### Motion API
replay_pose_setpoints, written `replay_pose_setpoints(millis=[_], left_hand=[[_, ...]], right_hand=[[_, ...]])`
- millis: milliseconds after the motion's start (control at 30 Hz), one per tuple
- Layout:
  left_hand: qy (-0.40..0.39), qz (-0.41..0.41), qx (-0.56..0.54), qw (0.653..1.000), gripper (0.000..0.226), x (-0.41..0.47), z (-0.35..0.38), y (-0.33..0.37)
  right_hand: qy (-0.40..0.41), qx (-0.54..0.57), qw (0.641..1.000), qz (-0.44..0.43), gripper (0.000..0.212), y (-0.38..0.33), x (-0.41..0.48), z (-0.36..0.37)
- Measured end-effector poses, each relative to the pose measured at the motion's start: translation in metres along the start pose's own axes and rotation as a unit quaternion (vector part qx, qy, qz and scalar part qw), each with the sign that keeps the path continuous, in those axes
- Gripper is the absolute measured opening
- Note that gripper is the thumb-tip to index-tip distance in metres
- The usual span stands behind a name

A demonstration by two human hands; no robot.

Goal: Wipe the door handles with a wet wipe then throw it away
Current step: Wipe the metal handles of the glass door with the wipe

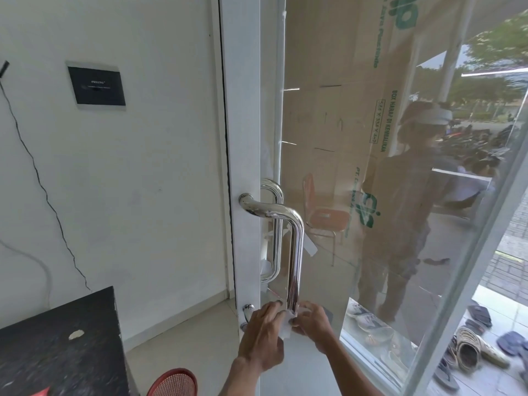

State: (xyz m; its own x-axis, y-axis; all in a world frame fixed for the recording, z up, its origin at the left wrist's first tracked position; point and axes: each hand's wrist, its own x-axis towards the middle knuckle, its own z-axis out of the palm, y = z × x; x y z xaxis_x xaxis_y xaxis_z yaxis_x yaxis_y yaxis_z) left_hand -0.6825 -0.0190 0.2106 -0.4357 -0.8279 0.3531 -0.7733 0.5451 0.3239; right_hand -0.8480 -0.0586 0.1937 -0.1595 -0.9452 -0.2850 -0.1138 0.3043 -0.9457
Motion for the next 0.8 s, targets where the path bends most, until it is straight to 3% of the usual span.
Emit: replay_pose_setpoints(millis=[200,433,600,700,800], left_hand=[[-0.042,-0.025,-0.038,0.998,0.079,-0.004,0.007,0.006],[-0.163,-0.084,0.055,0.982,0.085,0.000,0.014,-0.007],[-0.199,-0.147,0.168,0.954,0.077,0.005,0.016,-0.008],[-0.210,-0.164,0.200,0.943,0.079,0.006,0.016,-0.006],[-0.193,-0.146,0.178,0.954,0.085,0.005,0.021,-0.001]], right_hand=[[-0.003,-0.013,1.000,-0.005,0.026,-0.003,0.000,0.001],[0.013,-0.105,0.993,-0.047,0.013,-0.003,0.003,0.003],[0.033,-0.132,0.985,-0.105,0.029,-0.016,-0.001,0.005],[0.032,-0.151,0.979,-0.135,0.015,-0.024,-0.006,0.004],[0.029,-0.171,0.975,-0.142,0.011,-0.025,-0.007,0.002]])
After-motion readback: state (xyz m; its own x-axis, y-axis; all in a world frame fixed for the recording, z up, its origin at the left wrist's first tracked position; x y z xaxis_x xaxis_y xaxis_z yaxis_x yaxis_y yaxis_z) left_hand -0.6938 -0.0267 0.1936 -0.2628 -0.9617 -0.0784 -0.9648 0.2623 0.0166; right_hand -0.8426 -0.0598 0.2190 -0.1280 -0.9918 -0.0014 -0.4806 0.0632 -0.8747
